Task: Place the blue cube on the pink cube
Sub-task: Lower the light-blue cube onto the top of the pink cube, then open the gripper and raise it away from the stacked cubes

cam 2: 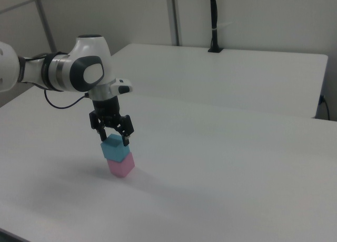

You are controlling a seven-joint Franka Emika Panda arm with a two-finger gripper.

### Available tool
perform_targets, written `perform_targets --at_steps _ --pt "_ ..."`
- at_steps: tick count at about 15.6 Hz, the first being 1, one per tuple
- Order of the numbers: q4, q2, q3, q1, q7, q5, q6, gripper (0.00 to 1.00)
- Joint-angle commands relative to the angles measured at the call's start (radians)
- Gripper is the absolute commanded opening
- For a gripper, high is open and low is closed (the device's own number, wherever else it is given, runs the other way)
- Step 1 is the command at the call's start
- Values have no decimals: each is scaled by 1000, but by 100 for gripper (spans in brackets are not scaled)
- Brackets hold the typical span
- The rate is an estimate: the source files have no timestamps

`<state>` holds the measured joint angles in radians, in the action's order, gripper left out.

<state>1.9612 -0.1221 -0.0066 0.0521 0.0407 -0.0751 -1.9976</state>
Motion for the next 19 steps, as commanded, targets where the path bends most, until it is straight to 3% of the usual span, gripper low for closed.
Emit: perform_targets --at_steps 1,5,13,19 --pt "15 16 4 -5 -7 -14 -27 100" --pt "-43 50 4 5 7 -11 32 100" --pt "-427 52 16 51 21 5 449 100" --pt "-475 87 14 66 65 3 479 100"
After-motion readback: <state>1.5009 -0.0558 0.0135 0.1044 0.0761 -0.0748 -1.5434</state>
